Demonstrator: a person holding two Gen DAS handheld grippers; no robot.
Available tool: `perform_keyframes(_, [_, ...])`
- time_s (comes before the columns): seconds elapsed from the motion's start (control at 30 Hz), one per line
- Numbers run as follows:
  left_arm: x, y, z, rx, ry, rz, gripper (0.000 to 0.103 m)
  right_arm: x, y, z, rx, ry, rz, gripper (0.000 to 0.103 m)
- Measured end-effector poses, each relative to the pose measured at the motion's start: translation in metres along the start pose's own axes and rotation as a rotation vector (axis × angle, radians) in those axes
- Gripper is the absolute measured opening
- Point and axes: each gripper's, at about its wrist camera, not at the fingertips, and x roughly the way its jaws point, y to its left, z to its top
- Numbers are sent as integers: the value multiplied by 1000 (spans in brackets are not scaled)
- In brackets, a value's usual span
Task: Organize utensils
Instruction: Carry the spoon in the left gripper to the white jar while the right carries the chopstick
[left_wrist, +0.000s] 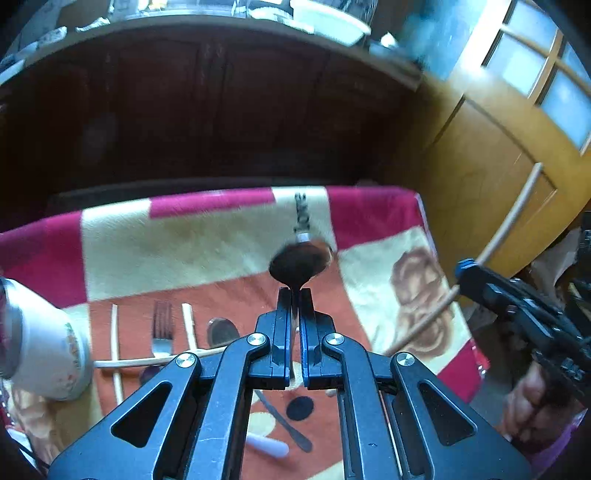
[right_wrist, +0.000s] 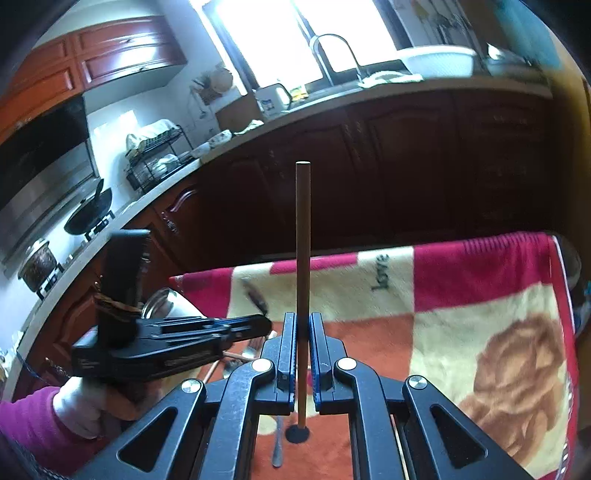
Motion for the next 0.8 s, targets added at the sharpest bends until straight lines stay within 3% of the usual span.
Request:
perform_keyframes(0.27, [-71, 20, 7, -41, -135, 7, 2, 0, 48, 21, -90, -29, 29, 6])
perform_keyframes(0.6, [-140, 57, 1, -96, -228, 42, 2, 13, 106, 35, -185, -30, 93, 6])
perform_keyframes(0.8, [-191, 98, 1, -143, -283, 128, 2, 27, 152, 60, -243, -61, 157, 6])
